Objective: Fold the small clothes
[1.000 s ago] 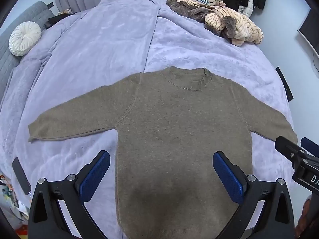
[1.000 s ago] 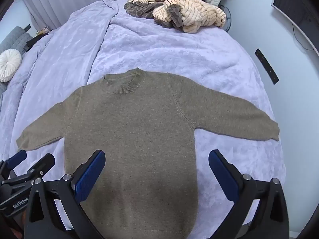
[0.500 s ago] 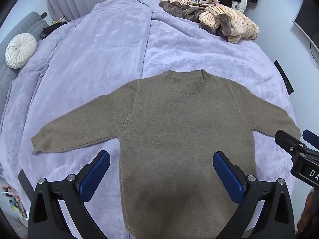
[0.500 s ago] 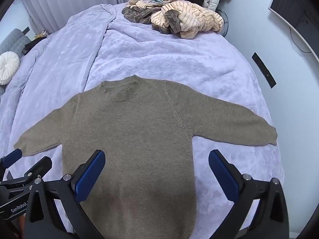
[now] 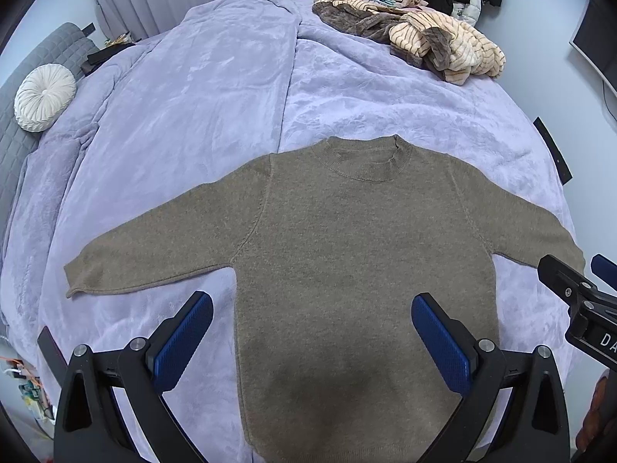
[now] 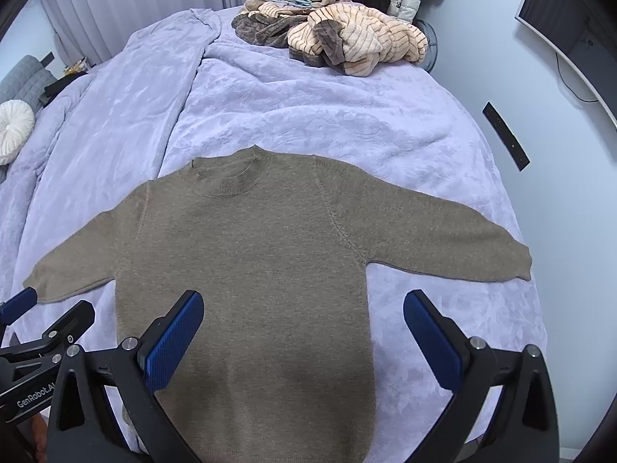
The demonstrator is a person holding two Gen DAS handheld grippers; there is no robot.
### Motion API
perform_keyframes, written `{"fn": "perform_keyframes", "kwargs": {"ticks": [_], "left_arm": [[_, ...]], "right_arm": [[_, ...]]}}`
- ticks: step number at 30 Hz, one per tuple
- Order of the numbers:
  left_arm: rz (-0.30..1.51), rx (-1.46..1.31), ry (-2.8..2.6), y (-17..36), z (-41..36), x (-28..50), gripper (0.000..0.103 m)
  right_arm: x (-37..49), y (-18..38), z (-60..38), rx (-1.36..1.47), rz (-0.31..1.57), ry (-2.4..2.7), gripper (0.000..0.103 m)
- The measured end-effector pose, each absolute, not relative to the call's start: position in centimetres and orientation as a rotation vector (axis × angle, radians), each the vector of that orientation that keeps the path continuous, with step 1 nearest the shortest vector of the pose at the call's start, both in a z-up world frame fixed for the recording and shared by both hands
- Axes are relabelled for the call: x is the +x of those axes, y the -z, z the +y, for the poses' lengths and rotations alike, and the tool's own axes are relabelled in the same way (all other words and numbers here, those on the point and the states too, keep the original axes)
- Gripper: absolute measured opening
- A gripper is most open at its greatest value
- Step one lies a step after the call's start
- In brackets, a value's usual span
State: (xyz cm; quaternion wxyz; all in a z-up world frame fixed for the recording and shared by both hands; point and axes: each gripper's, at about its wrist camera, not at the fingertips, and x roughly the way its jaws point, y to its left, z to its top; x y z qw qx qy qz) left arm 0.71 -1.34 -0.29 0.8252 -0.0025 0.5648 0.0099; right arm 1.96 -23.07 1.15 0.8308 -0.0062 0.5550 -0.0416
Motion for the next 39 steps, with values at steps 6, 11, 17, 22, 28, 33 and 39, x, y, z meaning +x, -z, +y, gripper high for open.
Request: {"fn": "perform_keyframes", "kwargs": {"ticks": [6, 11, 17, 22, 28, 33, 39], "left_arm": [[1.199, -0.004, -0.019, 0.21, -1.32, 0.78, 0.103], [1.2, -0.006, -0.021, 0.22, -1.37, 0.77, 0.103], [1.2, -0.004, -0.019, 0.13, -1.3, 0.87, 0.103], [1.198, -0.006, -0.019, 0.07, -1.28, 0.89, 0.103], [1.199, -0.006, -0.019, 0.08, -1.26, 0.93, 0.103], [1.199, -0.007, -0.019, 0.07, -1.15, 0.92, 0.103], [1.199, -0.008, -0.023, -0.19, -0.73, 0.86, 0.103]], "right_arm": [[1.91, -1.61, -23.55, -0.017, 1.168, 0.088, 0.103], [1.72, -1.51, -23.33, -0.017, 1.166, 0.091, 0.103], [1.62, -1.5, -23.23, -0.02, 1.165, 0.094, 0.103], [1.55, -1.63, -23.26, -0.02, 1.166, 0.094, 0.103], [1.33, -1.49, -23.03, -0.022, 1.165, 0.097, 0.103], [1.12, -1.5, -23.25, -0.023, 1.168, 0.095, 0.103], [1.08, -1.47, -23.45, -0.028, 1.17, 0.091, 0.103]]}}
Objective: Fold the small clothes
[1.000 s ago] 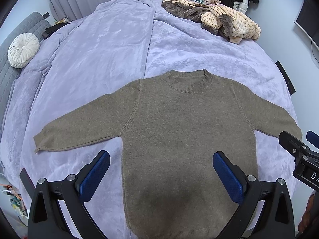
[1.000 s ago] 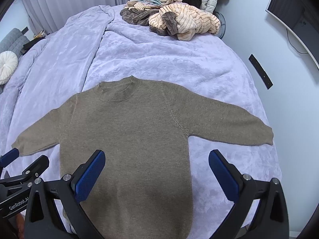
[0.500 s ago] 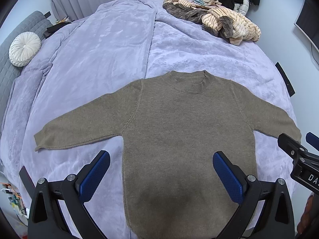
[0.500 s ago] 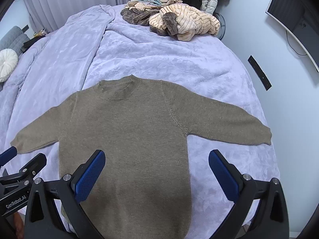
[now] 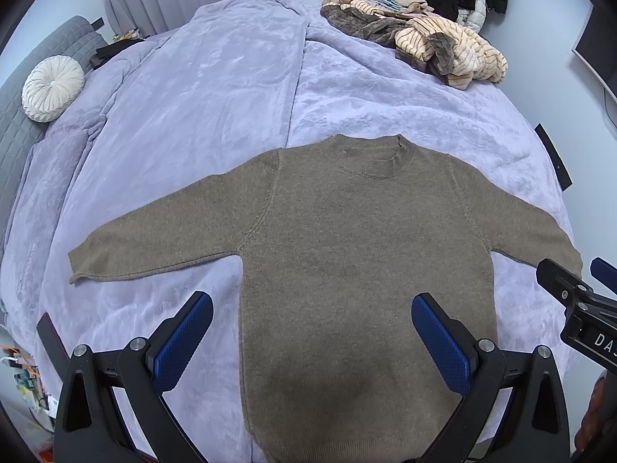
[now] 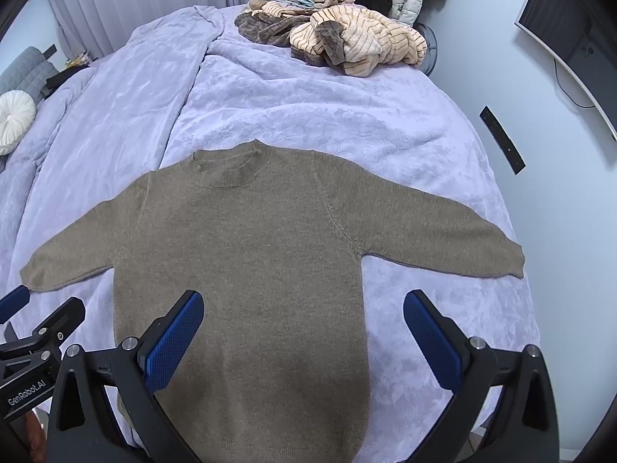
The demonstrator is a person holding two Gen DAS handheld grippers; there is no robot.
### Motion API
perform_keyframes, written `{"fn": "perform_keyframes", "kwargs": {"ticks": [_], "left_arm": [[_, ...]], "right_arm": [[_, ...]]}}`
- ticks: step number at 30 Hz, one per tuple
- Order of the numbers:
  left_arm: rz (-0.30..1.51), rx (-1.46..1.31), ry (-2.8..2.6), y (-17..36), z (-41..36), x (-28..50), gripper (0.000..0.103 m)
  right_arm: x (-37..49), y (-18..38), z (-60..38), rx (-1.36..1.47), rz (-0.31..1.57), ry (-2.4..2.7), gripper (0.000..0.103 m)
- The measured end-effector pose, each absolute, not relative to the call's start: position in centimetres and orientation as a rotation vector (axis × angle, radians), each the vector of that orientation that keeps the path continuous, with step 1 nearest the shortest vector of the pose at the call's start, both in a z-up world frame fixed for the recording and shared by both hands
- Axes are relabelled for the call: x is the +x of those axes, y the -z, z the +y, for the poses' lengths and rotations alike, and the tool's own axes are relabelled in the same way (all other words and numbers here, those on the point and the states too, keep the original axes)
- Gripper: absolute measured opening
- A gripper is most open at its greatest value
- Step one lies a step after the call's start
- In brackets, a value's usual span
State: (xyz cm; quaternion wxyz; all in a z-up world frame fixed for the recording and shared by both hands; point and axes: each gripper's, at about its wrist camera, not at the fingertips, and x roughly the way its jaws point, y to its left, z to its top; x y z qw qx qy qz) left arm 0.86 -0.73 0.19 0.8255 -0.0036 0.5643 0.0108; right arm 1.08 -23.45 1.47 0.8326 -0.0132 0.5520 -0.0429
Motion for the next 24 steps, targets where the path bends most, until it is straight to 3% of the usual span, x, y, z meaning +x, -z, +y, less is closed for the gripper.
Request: {"fn": "perform_keyframes", "kwargs": {"ticks": [24], "left_arm": [[1.22, -0.007, -0.061, 3.2, 1.5, -0.1, 0.103]], "right_arm": [[0.2, 2.0, -22.5, -0.002, 1.283, 0.106, 0.103]]}}
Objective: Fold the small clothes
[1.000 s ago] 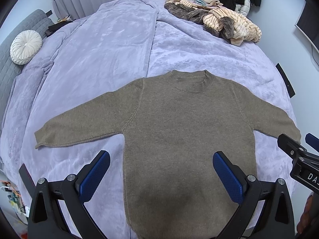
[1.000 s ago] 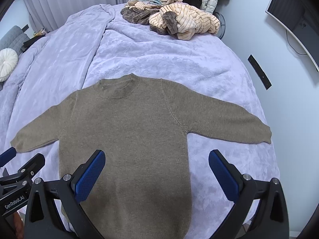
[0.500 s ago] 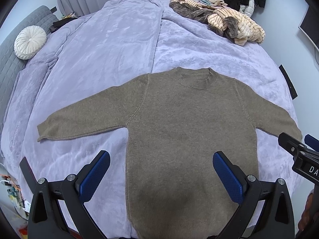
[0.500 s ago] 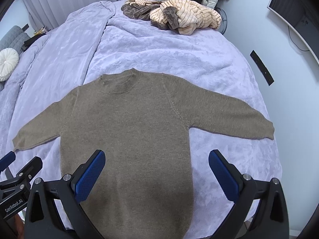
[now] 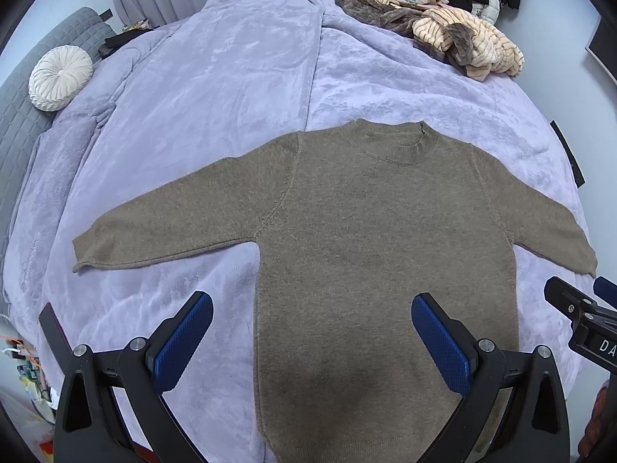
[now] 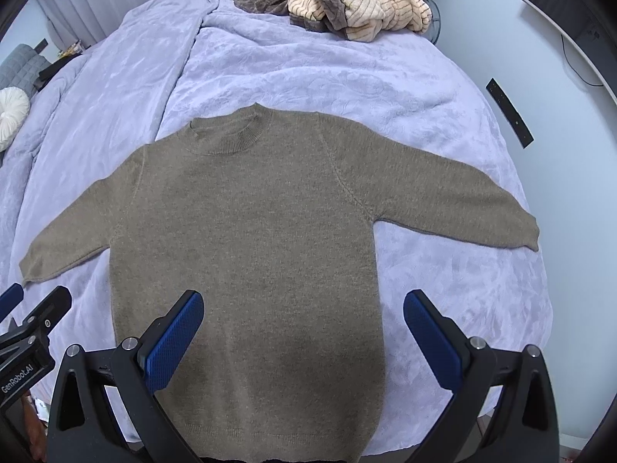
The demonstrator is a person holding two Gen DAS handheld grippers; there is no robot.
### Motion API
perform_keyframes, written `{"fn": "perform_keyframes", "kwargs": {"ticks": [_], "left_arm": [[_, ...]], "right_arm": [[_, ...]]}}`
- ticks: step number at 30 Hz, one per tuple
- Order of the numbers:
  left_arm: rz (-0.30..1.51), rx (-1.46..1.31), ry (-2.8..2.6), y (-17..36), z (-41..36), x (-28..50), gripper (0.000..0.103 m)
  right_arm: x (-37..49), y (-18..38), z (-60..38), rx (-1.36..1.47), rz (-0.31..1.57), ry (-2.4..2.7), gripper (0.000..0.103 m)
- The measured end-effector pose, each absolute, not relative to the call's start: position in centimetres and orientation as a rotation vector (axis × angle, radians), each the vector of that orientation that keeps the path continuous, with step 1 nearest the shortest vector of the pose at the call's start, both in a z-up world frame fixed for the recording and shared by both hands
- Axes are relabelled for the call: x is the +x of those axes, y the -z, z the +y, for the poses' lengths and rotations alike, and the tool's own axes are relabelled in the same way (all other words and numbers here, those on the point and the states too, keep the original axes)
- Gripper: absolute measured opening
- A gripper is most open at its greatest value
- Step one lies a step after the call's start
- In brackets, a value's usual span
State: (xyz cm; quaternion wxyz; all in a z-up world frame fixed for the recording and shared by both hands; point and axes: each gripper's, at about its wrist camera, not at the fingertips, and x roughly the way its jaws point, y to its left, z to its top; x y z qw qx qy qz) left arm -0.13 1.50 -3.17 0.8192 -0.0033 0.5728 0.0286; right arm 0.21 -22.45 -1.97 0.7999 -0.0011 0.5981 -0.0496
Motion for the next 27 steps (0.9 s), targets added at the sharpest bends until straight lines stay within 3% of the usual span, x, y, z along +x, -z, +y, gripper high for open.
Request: {"fn": "perform_keyframes", "kwargs": {"ticks": [27], "left_arm": [[1.301, -0.077, -0.052, 10.1, 5.1, 2.2, 0.103]], "right_arm": [[2.5, 7.7, -19.8, 0.015, 1.355, 0.106, 0.103]]}}
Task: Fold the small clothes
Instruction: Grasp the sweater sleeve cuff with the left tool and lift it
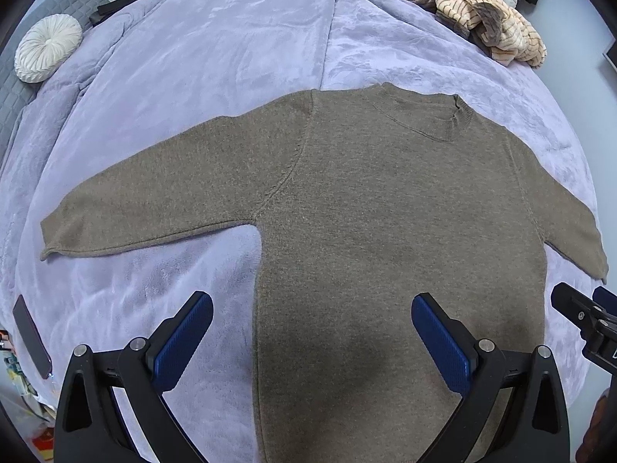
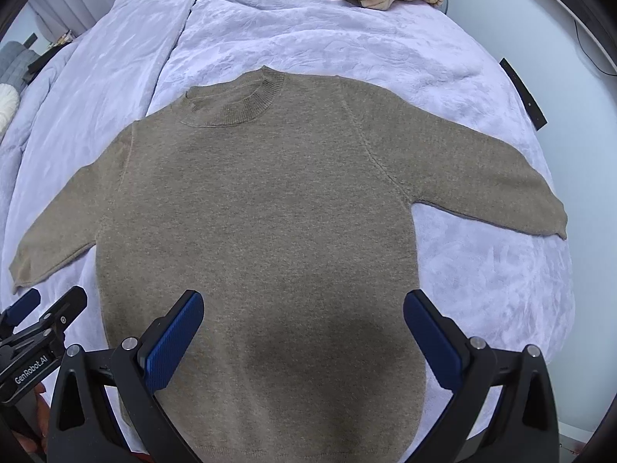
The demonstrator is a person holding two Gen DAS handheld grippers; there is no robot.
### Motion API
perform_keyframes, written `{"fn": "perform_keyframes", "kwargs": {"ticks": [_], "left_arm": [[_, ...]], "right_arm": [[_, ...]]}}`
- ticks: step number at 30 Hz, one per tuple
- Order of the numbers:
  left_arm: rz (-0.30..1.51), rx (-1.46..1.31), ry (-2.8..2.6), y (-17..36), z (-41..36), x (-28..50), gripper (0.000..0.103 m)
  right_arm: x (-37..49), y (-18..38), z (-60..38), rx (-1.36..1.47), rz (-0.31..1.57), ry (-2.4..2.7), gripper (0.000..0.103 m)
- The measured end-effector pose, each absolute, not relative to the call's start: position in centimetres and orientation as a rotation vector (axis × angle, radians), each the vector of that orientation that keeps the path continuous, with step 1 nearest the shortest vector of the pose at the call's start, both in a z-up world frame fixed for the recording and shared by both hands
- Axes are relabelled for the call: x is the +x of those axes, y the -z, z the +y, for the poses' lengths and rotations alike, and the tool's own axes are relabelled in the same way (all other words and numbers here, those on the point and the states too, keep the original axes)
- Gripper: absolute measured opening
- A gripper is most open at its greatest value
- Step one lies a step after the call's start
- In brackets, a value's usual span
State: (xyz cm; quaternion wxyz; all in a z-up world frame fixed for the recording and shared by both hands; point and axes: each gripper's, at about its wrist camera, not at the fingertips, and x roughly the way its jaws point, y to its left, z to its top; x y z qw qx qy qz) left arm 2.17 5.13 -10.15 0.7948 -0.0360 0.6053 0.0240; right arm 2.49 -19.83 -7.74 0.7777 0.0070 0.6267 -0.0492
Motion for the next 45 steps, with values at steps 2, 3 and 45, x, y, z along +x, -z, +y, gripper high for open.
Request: {"fn": "perform_keyframes", "kwargs": {"ticks": [2, 3, 45], "left_arm": [[1.301, -0.087, -0.054, 10.5, 5.7, 2.4, 0.103], [1.301, -0.097, -0.055, 10.7, 6.2, 2.5, 0.103], [0.801, -0.425, 0.075, 8.9, 24.2, 6.4, 0.006]], "right_arm": [[2.6, 7.9, -19.3, 0.011, 1.357, 0.097, 0.103], [2.7, 8.0, -18.9, 0.008, 1.358, 0.091, 0.103], [-1.1, 11.8, -9.4, -0.007, 1.425, -0.107, 0.103]]}}
